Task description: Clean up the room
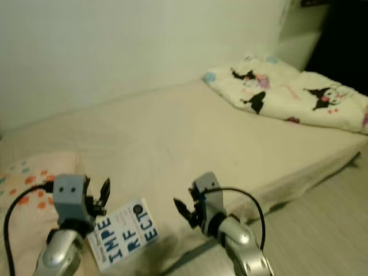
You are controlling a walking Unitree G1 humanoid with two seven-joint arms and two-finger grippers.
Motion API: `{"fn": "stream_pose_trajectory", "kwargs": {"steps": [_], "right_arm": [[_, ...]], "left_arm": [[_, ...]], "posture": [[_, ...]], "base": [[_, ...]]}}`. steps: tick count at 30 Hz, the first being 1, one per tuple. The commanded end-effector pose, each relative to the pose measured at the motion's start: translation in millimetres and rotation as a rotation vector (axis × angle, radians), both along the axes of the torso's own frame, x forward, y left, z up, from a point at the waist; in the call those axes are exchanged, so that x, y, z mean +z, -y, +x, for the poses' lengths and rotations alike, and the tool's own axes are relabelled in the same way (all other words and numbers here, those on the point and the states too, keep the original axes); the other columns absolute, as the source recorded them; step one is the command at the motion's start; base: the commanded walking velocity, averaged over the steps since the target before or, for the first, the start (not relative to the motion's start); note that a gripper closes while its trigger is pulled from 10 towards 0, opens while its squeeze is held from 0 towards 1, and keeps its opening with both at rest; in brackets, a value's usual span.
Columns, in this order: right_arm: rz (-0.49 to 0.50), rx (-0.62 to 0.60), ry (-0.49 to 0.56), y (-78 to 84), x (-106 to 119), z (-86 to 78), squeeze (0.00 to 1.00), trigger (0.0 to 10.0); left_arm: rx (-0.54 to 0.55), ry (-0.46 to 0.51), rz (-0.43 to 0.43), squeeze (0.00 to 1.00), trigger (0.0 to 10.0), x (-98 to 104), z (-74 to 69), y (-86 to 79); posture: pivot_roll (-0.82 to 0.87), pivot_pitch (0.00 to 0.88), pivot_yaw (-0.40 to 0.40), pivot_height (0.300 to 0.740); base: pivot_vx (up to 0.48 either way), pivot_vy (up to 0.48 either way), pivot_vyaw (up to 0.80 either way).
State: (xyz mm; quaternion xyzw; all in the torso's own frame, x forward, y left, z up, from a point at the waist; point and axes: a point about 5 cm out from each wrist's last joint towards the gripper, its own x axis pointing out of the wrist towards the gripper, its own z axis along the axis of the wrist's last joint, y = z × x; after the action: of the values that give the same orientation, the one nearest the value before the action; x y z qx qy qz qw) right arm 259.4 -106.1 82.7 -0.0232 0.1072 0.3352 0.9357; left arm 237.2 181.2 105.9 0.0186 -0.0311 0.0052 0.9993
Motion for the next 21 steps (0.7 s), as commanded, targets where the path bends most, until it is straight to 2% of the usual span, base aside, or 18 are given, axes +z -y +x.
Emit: {"fn": "stream_pose_trajectory", "kwargs": {"steps": [1,18,21], "right_arm": [[0.001,0.021,-0.007,-2.8,-2.0,-3.9,0.0,10.0],[-0.002,0.047,-0.009,-6.2,-3.9,-4.7,0.0,10.0],[-0.046,-0.009,0.007,-3.3,-7.0,-0.1,0.0,10.0]], "left_arm": [[0.006,-0.016,-0.02,0.0,10.0,-3.9,-3.6,-0.7],[0.017,-0.019,-0.014,0.0,10.0,-4.9,-5.2,-3.6],[0.036,-0.043,-0.017,0.0,10.0,-8.2,-4.3,-5.6]], "posture": [[-0.05,0.087,-0.032,0.733],[-0.04,0.09,-0.04,0.733],[-0.04,0.09,-0.04,0.733]], "base": [[0.0,0.0,0.0],[0.0,0.0,0.0],[0.0,0.0,0.0]]}}
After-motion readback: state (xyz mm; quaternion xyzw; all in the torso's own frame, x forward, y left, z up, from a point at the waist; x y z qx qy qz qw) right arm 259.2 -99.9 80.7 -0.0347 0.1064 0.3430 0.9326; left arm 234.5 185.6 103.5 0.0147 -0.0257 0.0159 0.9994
